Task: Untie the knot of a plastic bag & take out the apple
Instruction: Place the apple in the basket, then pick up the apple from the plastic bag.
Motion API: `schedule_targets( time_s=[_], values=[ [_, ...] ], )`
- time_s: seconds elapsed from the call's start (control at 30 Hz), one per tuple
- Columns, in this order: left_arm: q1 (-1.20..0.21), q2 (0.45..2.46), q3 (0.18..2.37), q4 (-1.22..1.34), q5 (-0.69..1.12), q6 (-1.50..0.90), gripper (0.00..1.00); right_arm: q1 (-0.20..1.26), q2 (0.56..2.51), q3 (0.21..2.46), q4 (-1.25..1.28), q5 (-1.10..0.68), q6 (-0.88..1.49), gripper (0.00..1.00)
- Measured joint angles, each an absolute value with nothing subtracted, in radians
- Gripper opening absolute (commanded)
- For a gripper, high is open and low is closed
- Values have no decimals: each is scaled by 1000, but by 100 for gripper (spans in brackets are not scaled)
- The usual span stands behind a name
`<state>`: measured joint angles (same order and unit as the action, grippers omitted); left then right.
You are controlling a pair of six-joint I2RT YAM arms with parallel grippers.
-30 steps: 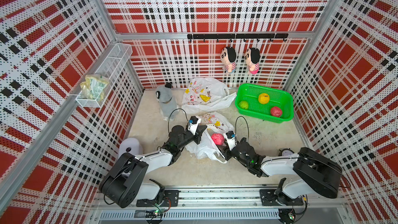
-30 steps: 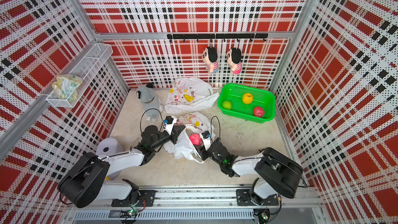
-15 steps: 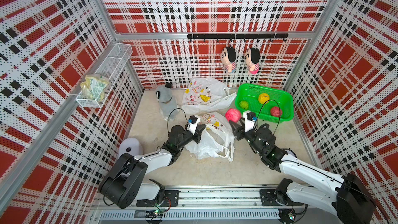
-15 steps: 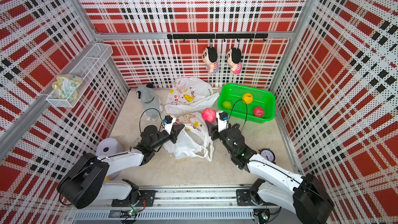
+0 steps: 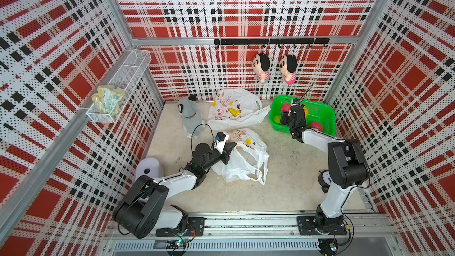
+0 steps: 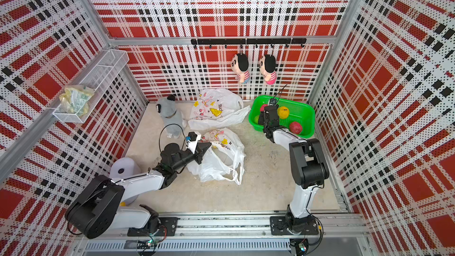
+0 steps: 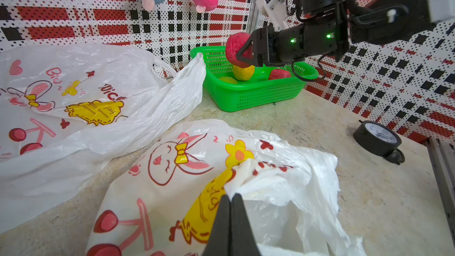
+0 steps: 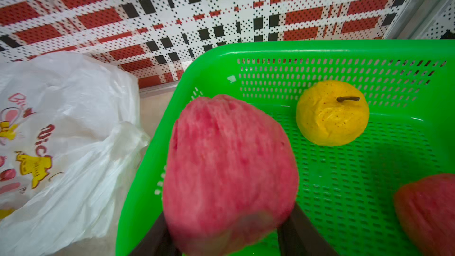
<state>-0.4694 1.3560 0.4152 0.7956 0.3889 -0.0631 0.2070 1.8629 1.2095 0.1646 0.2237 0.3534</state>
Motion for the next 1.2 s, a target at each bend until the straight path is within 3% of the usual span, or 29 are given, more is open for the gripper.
schedule_targets(
  time_s=[0.03,0.07,0.1,0.27,0.37,0.4,0.43,0.57,0.7,0.83,1.03,1.1,1.2],
  values=[
    [-466,1354,413,802,394,-68,0,199,1879,1238,135,225,352,71],
    [-462,1351,408,811,402,-77,0,193,1886,1258,111,227,353,96],
    [-456,1348,403,823,412,-87,0,190,1886,1267,92,230,347,100],
    [-392,1344,366,955,498,-206,0,210,1748,1129,71,229,294,100],
    [-375,1348,366,1039,531,-278,11,316,1534,941,92,229,228,100],
    [-371,1350,366,1056,538,-290,19,370,1462,886,112,215,211,98],
    [-367,1353,367,1075,545,-314,25,442,1379,822,145,190,193,92],
    [-353,1358,367,1103,549,-361,22,665,1158,614,322,18,165,62],
    [-329,1356,365,1107,542,-385,25,750,1222,543,425,-86,186,43],
    [-315,1317,361,1037,476,-377,41,793,1385,544,456,-160,193,43],
    [-315,1378,484,777,291,-298,41,812,1514,547,517,-204,203,52],
    [-318,1427,514,731,255,-289,46,813,1554,568,531,-200,205,56],
    [-334,1496,540,655,189,-286,63,815,1635,631,549,-187,212,63]
  ],
)
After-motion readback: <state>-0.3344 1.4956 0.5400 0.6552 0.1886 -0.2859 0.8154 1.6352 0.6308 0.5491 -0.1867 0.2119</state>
